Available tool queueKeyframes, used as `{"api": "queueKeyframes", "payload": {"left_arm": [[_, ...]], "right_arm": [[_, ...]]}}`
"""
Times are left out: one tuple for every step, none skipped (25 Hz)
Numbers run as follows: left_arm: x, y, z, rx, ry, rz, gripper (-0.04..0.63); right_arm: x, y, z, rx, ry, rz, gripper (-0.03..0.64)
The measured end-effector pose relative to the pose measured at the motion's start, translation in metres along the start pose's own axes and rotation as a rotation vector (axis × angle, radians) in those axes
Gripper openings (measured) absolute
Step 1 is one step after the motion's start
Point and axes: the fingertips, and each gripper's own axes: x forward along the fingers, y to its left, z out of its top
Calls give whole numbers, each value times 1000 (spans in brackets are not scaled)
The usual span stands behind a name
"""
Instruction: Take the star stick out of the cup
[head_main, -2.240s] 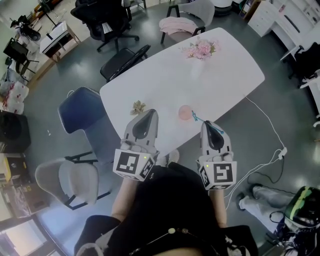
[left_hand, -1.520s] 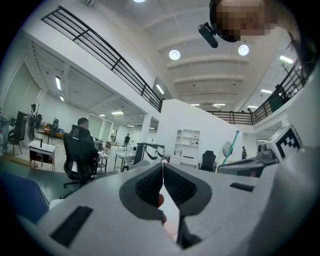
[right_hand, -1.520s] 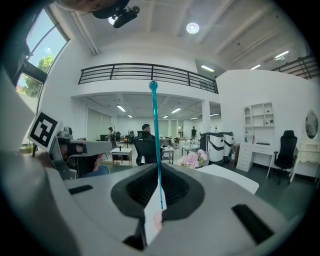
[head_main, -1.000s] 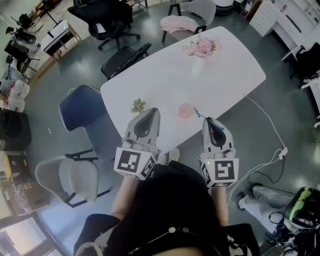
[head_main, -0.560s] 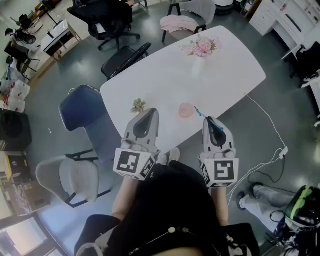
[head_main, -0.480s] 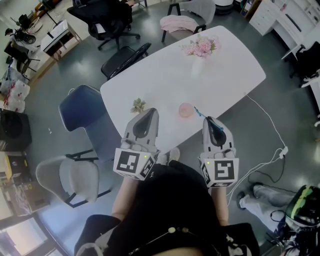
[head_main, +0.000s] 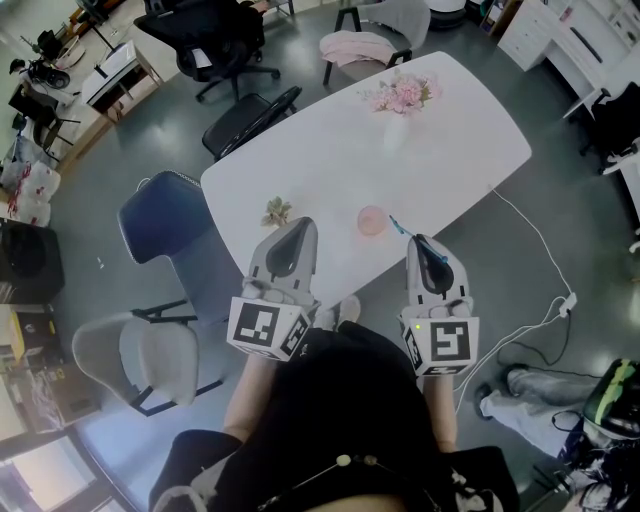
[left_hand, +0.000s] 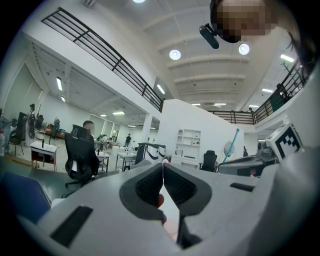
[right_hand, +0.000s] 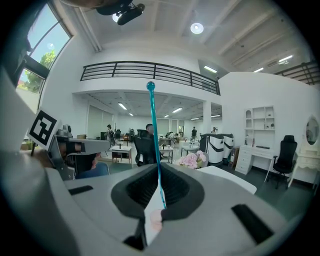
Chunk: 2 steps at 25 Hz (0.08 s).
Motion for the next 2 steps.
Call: {"api": "queueKeyframes", "payload": {"left_arm": [[0,0,0,0,0,0,8],[1,0,0,0,1,1,8]], "right_arm": [[0,0,0,2,-1,1,17],[0,-1,-1,5,-2,2,17]]}}
